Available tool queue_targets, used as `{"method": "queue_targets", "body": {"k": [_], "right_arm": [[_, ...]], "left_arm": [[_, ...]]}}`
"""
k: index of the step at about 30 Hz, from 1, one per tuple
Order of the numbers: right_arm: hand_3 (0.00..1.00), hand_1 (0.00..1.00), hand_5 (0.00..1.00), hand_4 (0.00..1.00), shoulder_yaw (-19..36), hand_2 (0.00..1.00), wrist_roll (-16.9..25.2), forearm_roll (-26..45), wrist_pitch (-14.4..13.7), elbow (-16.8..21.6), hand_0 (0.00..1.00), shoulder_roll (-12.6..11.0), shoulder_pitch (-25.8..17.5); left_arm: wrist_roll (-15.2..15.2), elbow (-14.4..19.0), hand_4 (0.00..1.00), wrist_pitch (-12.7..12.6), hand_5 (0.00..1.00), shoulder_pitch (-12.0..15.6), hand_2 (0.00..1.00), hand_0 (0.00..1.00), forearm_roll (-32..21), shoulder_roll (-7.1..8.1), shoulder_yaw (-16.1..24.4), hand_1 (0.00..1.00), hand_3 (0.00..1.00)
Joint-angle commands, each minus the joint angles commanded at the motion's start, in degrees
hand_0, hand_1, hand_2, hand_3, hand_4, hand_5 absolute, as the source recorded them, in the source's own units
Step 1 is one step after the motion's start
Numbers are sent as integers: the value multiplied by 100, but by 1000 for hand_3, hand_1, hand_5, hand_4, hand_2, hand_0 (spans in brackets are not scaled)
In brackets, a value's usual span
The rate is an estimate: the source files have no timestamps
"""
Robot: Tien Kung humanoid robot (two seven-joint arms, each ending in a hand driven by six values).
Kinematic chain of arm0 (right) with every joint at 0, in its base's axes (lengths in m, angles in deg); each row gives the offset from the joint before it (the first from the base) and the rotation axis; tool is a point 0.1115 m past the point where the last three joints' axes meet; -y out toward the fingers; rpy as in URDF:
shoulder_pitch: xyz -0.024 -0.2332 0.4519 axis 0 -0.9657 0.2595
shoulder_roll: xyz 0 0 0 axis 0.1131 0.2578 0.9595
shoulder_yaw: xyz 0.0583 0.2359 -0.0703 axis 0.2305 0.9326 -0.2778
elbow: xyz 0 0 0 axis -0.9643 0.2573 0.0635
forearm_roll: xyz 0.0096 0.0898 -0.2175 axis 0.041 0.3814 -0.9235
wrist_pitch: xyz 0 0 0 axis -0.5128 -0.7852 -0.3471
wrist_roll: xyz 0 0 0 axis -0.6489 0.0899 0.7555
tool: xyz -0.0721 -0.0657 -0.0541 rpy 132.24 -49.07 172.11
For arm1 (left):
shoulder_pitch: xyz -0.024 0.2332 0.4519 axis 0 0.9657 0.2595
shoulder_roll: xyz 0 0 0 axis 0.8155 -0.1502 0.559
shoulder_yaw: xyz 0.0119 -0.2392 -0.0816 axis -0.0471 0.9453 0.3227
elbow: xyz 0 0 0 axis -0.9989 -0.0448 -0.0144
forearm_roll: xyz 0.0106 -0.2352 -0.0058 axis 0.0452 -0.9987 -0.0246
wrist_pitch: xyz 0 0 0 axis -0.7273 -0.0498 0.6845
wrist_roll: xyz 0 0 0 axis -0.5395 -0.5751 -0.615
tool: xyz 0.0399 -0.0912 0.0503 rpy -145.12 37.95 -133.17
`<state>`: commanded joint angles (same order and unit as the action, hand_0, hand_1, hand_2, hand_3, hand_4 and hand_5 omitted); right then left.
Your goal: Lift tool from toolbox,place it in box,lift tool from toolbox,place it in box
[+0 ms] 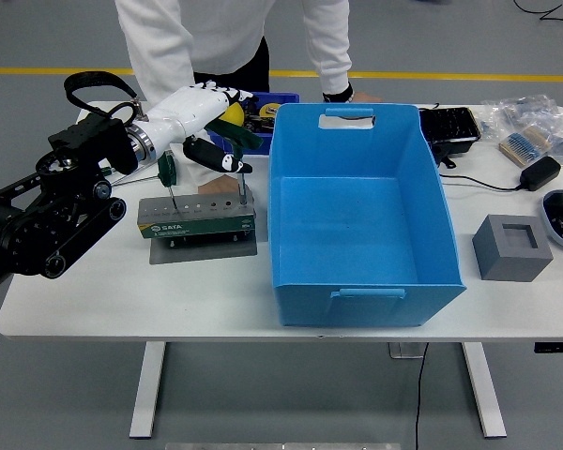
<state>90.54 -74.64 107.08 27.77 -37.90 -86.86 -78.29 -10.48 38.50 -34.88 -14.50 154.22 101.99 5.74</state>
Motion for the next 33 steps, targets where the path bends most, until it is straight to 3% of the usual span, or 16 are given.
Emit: {"method": "queue_targets", "body": {"k": [1, 6, 7, 12, 13, 18, 19, 24, 25, 33], "right_arm": [[614, 741, 700, 832, -2, 784, 1, -3, -1, 0, 729, -2, 3], [614, 741, 700, 832, -13, 784, 13, -16, -9, 1, 729, -14, 16], [610, 741, 699, 831, -14, 782, 14, -19, -9, 1, 728, -16, 19], [610, 741, 699, 831, -30, 782, 19, -18, -10, 5, 728, -19, 25], [611, 741, 699, 830, -31, 782, 20, -22, -10, 6, 728, -19, 25], [611, 741, 699, 830, -56, 782, 16, -18, -11, 6, 728, -16, 32], [610, 738, 699, 830, -58, 781, 15, -19, -11, 6, 729, -16, 34], [610, 738, 699, 830, -64, 781, 13, -23, -12, 8, 729, -18, 44], [611, 738, 699, 830, -62, 781, 14, -24, -12, 9, 727, -19, 45], [609, 738, 699, 830, -56, 781, 18, -43, -13, 13, 727, -29, 74]], "left_arm": [[-5, -42, 998, -3, 495, -19, 741, 817, -7, -18, -38, 680, 796], [-49, -267, 998, -101, 495, -94, 741, 817, -97, -126, -206, 680, 796], [-62, -299, 998, -136, 494, -103, 628, 639, -113, -142, -231, 551, 712], [-140, -430, 998, -389, 494, -142, 628, 639, -68, -200, -370, 551, 712], [-163, -456, 998, -445, 490, -153, 490, 469, -49, -206, -406, 404, 620], [-193, -563, 998, -620, 490, -199, 490, 469, 40, -232, -537, 404, 620], [-196, -592, 998, -645, 491, -207, 400, 420, 57, -239, -554, 349, 522], [-197, -730, 998, -727, 491, -228, 400, 420, 193, -263, -591, 349, 522], [-194, -762, 998, -743, 493, -232, 352, 394, 205, -267, -592, 307, 456], [-116, -981, 998, -822, 494, -284, 324, 387, 292, -299, -600, 290, 427]]}}
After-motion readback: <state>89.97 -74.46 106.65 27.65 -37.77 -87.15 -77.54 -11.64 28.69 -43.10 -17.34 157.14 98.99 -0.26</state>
